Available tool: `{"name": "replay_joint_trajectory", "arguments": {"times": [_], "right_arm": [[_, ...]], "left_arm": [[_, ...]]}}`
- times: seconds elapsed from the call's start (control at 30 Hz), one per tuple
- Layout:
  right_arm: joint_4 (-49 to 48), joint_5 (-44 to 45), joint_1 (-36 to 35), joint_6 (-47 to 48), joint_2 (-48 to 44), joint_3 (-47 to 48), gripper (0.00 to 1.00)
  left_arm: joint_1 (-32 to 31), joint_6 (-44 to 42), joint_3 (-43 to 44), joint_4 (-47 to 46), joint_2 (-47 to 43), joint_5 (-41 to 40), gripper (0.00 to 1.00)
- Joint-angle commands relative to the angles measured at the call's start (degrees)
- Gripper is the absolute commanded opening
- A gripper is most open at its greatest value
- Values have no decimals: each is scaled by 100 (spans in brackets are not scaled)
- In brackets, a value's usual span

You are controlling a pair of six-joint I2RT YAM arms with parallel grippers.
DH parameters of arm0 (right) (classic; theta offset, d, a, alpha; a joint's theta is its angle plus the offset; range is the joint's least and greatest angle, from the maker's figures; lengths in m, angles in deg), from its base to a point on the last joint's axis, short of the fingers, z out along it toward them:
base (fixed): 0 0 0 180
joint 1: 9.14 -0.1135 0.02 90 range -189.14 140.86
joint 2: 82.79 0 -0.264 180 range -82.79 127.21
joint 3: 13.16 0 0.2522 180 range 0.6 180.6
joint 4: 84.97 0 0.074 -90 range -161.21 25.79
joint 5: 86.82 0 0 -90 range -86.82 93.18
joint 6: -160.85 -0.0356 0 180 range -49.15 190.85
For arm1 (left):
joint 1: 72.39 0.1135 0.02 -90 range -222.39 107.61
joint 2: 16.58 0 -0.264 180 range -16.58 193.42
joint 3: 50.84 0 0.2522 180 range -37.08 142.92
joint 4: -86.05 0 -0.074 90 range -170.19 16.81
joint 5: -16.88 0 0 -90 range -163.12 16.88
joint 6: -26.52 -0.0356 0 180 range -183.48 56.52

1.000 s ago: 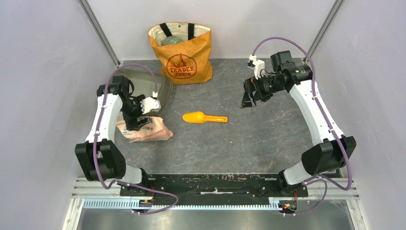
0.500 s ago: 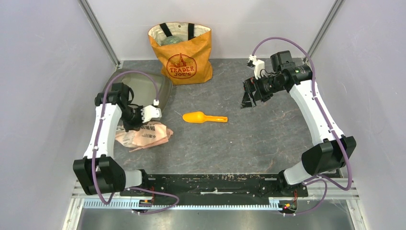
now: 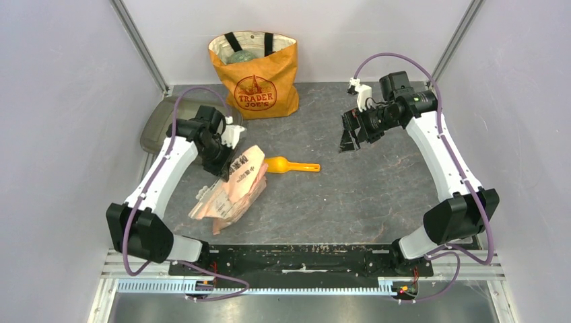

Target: Fill the litter box with clean litter

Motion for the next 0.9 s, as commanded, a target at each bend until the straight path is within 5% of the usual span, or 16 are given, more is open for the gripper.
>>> {"name": "replay_joint_trajectory", "arguments": {"times": [0.0, 0.27, 0.87], "right_arm": [[76, 92, 98, 70, -77, 167, 99], [170, 64, 416, 140, -159, 136, 99], [975, -242, 2208, 651, -190, -8, 99]], "left_arm": [[-29, 2564, 784, -901, 100, -256, 2], [-891, 4052, 1208, -1818, 730, -903, 2], [-2954, 6215, 3948, -3240, 3821, 143, 2]]}}
